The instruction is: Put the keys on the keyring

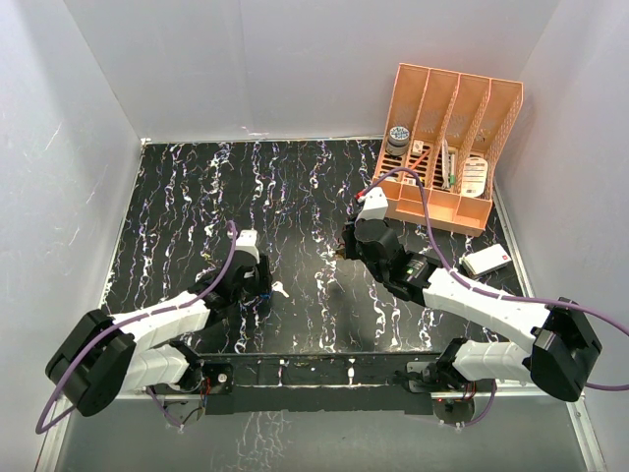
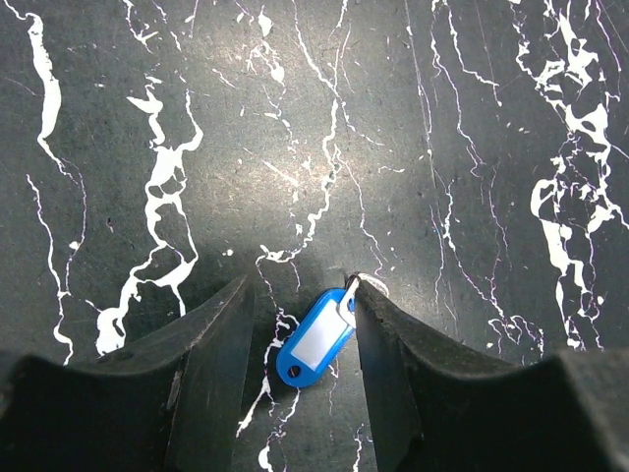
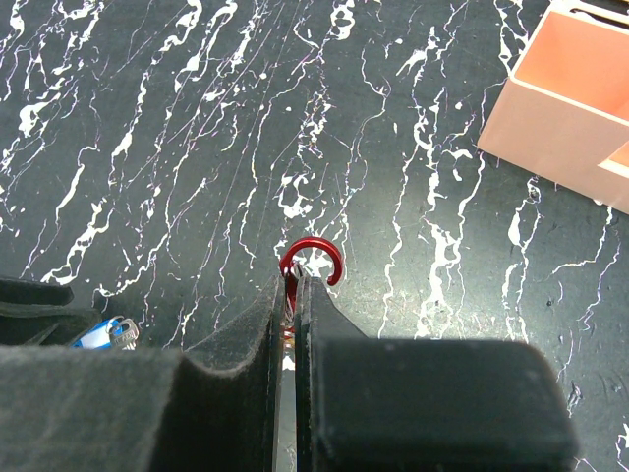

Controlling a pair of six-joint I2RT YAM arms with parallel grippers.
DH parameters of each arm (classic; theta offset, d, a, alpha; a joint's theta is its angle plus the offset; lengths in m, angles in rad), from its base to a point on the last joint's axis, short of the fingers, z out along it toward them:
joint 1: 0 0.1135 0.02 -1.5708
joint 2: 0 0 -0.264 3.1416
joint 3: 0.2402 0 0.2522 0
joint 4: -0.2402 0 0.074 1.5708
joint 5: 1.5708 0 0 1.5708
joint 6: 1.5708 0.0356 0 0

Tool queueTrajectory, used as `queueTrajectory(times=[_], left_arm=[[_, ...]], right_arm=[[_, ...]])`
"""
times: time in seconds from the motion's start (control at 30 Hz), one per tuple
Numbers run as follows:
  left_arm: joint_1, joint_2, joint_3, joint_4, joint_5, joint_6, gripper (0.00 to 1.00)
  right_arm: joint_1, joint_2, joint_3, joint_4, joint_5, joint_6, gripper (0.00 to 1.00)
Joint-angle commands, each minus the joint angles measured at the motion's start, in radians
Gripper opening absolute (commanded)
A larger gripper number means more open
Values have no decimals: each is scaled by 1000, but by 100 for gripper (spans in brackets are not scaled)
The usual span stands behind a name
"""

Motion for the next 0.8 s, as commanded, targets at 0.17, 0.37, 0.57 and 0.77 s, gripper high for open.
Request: queueTrajectory(times=[0.17,0.37,0.57,0.77], left_arm=[[-27,5,36,-16,-30,18,43],[-42,30,36,-5,-33,18,42],[-60,49,33,21,-41,23,42],[-70,61,37,31,-43,25,41]], right_arm=[[2,-7,12,51,21,5,0],[2,-7,12,50,21,4,0],[2,-9,10,49,23,4,0],[2,-14,10,47,23,4,0]])
